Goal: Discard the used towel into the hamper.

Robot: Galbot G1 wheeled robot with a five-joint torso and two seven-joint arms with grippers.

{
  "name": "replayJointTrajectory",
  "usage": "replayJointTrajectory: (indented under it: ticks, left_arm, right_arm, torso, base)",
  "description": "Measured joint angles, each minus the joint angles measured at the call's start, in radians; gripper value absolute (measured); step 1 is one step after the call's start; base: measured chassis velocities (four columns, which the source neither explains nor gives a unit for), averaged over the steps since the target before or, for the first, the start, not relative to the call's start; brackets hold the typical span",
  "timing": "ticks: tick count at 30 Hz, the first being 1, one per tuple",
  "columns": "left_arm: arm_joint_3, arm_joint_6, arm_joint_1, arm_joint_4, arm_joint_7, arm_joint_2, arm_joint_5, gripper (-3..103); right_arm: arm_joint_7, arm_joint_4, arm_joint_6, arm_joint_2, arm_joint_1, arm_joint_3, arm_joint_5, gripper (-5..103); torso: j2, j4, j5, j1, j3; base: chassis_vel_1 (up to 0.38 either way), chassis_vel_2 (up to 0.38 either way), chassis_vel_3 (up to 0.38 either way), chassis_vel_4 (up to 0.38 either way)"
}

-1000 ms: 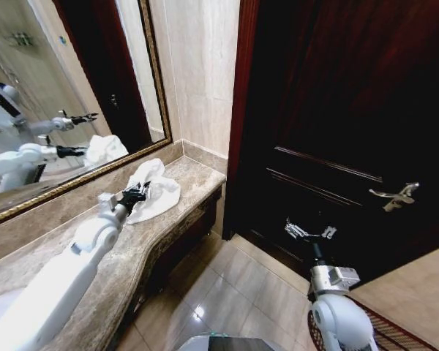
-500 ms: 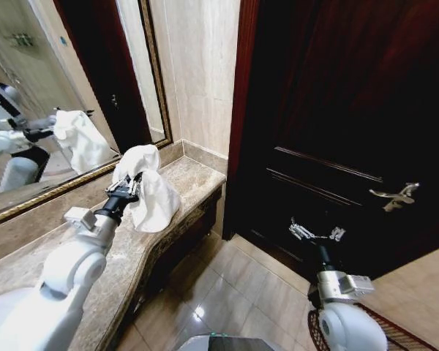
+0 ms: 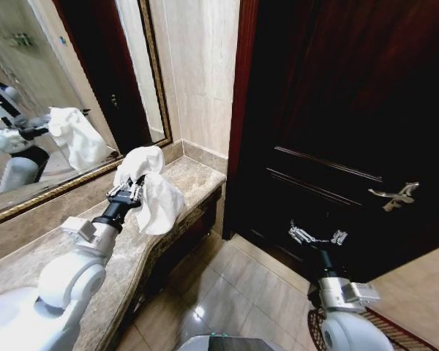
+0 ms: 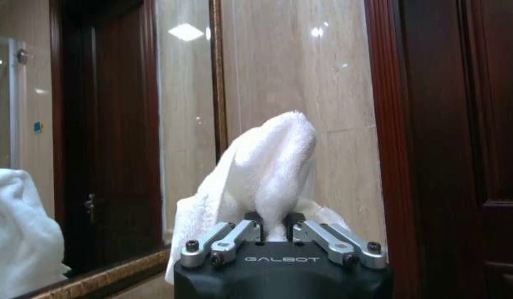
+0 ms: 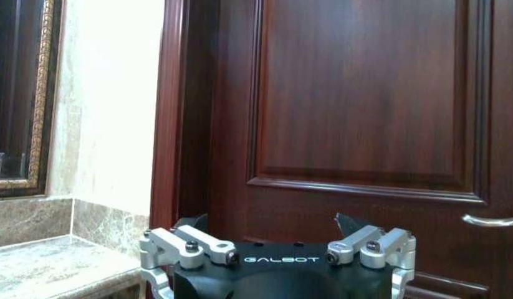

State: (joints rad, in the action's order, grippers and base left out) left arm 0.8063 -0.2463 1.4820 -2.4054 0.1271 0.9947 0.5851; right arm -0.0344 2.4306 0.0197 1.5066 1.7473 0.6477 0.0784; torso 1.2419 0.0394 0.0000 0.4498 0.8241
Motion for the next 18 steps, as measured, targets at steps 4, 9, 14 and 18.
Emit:
replayJointTrajectory:
  ticks: [4, 9, 14, 18]
  left_arm:
    - [-0.018, 0.005, -0.007, 0.004, 0.0, 0.009, -0.014, 15]
    - [-0.045, 0.005, -0.014, 0.004, 0.001, 0.02, -0.033, 15]
    - [-0.07, 0.005, -0.022, 0.003, 0.002, 0.027, -0.052, 15]
    - [-0.085, 0.004, -0.026, 0.0, 0.005, 0.038, -0.066, 15]
  right_arm:
    - [-0.002, -0.002, -0.001, -0.002, -0.003, 0.001, 0.0, 100]
    - [-0.003, -0.013, -0.005, -0.007, -0.01, 0.002, 0.004, 100]
    - [-0.004, -0.023, -0.013, -0.012, -0.009, 0.005, 0.009, 100]
    - [-0.004, -0.029, -0.023, -0.02, 0.0, 0.01, 0.017, 100]
  torso:
    - [0.0, 0.0, -0.0002, 0.0, 0.0]
    - [0.0, 0.0, -0.0004, 0.0, 0.0]
    - [0.0, 0.0001, 0.0, 0.0, 0.0]
    - [0.0, -0.0002, 0.0001, 0.0, 0.0]
  base:
    - [0.089, -0.111, -0.137, 0.103]
    - [0.135, -0.12, -0.146, 0.109]
    - [0.14, -0.107, -0.105, 0.122]
    - [0.103, -0.123, -0.105, 0.095]
